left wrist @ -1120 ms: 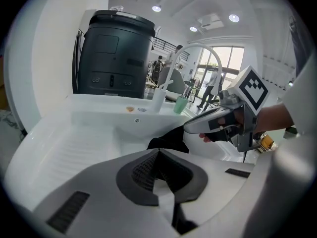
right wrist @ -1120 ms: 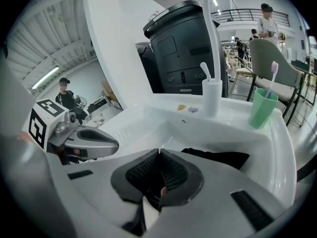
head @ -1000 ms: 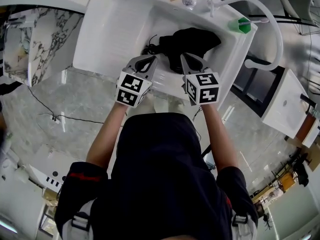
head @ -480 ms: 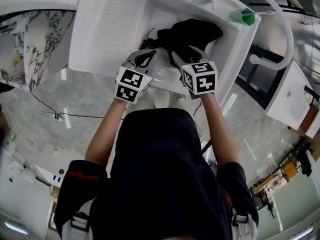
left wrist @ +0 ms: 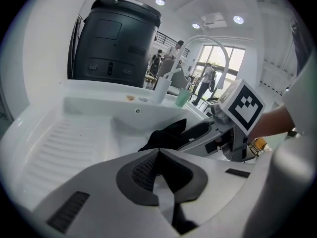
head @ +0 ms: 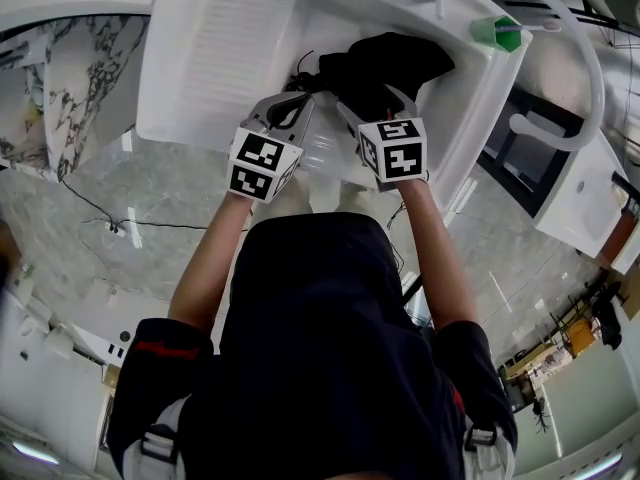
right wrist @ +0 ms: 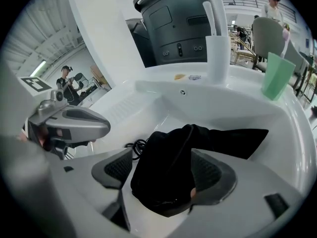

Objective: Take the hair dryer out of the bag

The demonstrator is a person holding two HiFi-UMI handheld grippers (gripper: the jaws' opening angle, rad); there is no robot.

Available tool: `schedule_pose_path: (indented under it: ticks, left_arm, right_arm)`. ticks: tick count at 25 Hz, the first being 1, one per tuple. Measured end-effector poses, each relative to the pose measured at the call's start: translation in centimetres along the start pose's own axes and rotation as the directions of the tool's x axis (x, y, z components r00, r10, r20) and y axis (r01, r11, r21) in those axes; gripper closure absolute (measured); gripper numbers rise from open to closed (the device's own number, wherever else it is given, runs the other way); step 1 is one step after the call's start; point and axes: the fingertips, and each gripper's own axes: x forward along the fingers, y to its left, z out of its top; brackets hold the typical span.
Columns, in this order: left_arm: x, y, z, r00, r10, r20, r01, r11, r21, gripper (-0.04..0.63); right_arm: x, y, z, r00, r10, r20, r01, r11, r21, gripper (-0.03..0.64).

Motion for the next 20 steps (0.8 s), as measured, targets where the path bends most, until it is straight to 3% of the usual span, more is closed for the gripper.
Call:
schedule_pose_path:
  ticks: [7, 14, 20]
  left_arm:
    - [0.1, 0.6, 0.0, 1.000, -0.004, 0.003, 0.004, 1.000, -0.013, 0.583]
    - [0.3, 1.1, -0.3, 1.000, -0.002, -0.015, 0.002, 1.000, -0.004, 0.583]
    - [0.5, 1.4, -0.7, 1.000, -0.005, -0.028, 0.005, 1.000, -0.002, 0.583]
  right_arm:
    - [1.3, 0.5, -0.9, 0.998, 0.011, -0.062, -0.011, 1.000, -0.004, 0.279]
    - [2.4, 0.6, -1.0, 0.992, -0.080, -0.097, 0.061, 0.981, -0.187, 0.279]
    - [3.1, 0.0, -1.4, 0.985, -0.125, -0.117, 0.095, 0.968, -0.230, 0.281]
